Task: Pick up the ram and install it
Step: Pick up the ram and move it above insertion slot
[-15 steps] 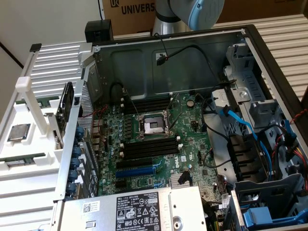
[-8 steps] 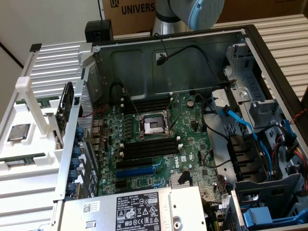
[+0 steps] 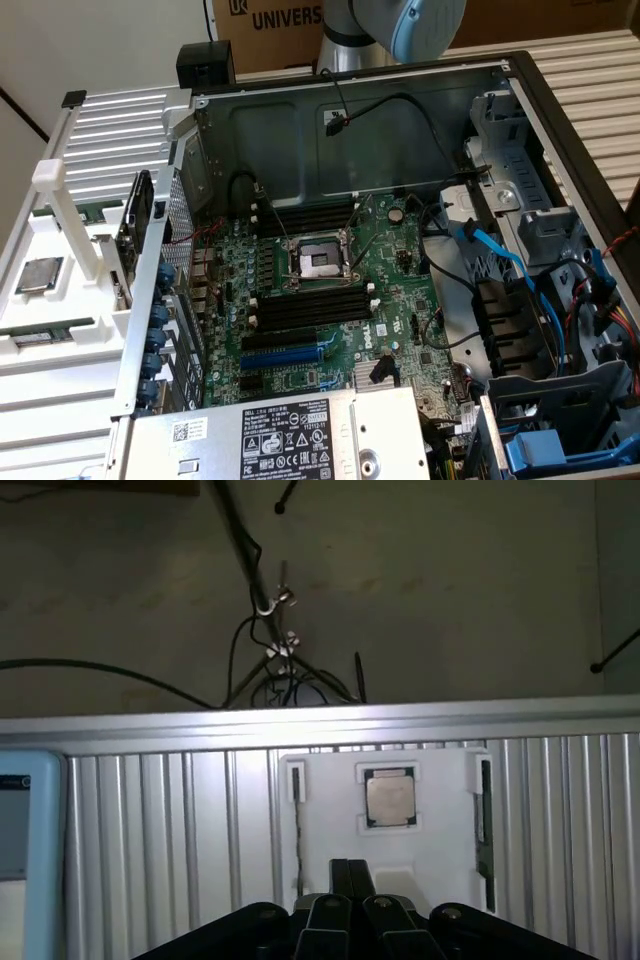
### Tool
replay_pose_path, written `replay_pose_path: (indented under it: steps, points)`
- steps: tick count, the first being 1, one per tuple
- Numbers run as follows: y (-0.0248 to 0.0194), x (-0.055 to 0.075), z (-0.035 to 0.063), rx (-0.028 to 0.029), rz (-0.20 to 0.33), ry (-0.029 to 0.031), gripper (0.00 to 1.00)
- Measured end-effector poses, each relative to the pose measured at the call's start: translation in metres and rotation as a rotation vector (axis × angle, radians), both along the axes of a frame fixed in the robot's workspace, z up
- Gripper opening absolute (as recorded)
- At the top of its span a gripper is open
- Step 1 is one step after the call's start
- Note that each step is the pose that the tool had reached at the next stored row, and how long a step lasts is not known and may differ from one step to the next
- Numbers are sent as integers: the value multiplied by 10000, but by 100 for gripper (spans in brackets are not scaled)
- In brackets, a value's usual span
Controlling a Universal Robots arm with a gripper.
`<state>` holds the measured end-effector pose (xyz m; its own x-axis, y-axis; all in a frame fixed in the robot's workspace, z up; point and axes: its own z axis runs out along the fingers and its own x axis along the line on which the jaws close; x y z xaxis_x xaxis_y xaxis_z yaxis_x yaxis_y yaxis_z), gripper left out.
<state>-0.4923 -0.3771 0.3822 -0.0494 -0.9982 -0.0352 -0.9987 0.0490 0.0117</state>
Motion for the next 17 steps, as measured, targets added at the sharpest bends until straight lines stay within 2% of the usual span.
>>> replay_pose_path:
  steps: [3,7,13,17]
  points:
    - [0,1,-22,-9,67,-134,12]
    - [0,7,-77,-22,162,-250,12]
    - [0,27,-164,-25,299,-282,12]
    - [0,27,-176,-26,335,-281,12]
